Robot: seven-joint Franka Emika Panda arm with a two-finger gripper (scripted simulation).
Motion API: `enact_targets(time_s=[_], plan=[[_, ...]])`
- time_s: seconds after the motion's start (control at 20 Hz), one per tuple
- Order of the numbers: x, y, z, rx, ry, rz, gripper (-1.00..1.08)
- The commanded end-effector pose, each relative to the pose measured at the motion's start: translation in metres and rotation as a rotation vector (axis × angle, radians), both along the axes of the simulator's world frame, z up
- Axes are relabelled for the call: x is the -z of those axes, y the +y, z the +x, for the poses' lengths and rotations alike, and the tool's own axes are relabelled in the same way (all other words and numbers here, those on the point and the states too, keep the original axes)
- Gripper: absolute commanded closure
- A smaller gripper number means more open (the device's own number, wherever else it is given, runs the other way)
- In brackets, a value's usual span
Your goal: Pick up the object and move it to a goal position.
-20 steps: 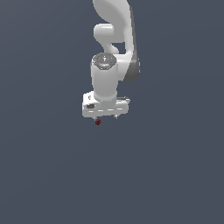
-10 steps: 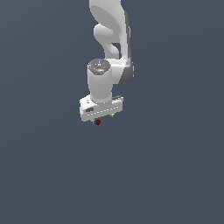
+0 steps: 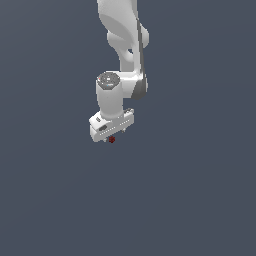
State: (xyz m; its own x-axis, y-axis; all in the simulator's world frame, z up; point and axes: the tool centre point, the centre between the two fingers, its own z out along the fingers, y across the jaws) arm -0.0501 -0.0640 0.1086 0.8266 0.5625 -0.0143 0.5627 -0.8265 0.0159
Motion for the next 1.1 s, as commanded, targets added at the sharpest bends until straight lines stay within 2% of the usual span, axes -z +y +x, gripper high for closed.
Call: enact_targets(time_s=[0.0, 0.6, 1.05], plan=[[0.006, -0.004, -0.005, -0.061, 0.001, 0.002, -0.92], [0.031, -0.018, -0.027, -0.325, 0.003, 0.015, -0.92], [0.04, -0.023, -0.036, -0.429, 0.002, 0.021, -0.92]])
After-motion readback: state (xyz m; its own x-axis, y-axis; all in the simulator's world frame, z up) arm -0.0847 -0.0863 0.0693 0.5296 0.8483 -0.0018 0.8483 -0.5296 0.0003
